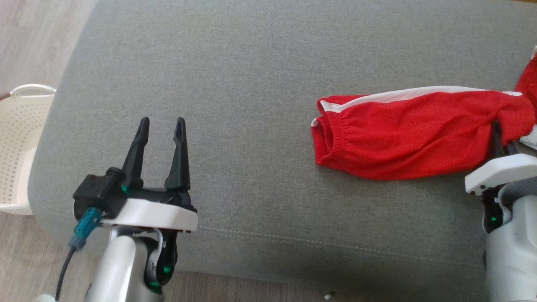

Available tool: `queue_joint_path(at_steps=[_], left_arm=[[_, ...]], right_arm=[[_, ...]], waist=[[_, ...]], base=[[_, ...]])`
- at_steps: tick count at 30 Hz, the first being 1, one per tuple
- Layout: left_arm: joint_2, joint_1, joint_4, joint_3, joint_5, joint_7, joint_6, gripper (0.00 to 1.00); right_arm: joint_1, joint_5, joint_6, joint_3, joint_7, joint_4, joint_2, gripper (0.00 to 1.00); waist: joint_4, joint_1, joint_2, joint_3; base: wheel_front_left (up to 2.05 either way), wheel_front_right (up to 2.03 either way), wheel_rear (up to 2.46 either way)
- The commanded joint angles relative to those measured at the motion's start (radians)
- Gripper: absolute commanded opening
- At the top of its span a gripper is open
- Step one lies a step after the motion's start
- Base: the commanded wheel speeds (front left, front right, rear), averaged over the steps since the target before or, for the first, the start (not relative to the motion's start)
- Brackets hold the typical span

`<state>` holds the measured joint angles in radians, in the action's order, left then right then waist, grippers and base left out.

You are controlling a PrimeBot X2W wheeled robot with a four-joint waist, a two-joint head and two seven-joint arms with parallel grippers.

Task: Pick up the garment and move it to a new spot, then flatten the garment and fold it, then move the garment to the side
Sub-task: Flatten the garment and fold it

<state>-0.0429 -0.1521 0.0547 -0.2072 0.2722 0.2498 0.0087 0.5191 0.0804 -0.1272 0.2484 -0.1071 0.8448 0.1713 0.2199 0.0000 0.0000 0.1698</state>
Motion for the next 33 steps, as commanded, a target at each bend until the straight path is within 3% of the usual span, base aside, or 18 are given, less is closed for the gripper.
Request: queue_joint_path(at_steps=[1, 9, 15, 26, 33], left_arm=[[-0.007, -0.021, -0.027, 0.036, -0.011, 0.012, -0.003, 1.00], [-0.007, -0.009, -0.025, 0.037, -0.013, 0.012, -0.009, 1.00], [-0.007, 0.004, -0.020, 0.037, -0.009, 0.012, -0.009, 1.00], [-0.007, 0.026, -0.009, 0.036, -0.007, 0.012, -0.006, 1.00], [-0.007, 0.032, -0.011, 0.036, -0.005, 0.012, -0.005, 1.00]], right_arm=[[0.017, -0.039, -0.003, -0.021, -0.011, -0.040, -0.006, 0.00], [0.022, -0.157, -0.003, -0.034, -0.034, -0.055, -0.033, 0.00], [0.020, -0.181, -0.003, -0.084, -0.066, -0.069, -0.050, 0.00], [-0.032, -0.128, -0.003, -0.330, -0.112, -0.118, -0.097, 0.00], [-0.043, -0.104, -0.003, -0.520, -0.079, -0.108, -0.091, 0.00]], waist=[[0.000, 0.0000, 0.0000, -0.006], [0.011, 0.0000, 0.0000, -0.022], [0.019, 0.0000, 0.0000, -0.032], [0.029, 0.0000, 0.0000, -0.069], [0.037, 0.0000, 0.0000, -0.073]], base=[[0.00, 0.00, 0.00], [0.00, 0.00, 0.00], [0.00, 0.00, 0.00], [0.00, 0.00, 0.00], [0.00, 0.00, 0.00]])
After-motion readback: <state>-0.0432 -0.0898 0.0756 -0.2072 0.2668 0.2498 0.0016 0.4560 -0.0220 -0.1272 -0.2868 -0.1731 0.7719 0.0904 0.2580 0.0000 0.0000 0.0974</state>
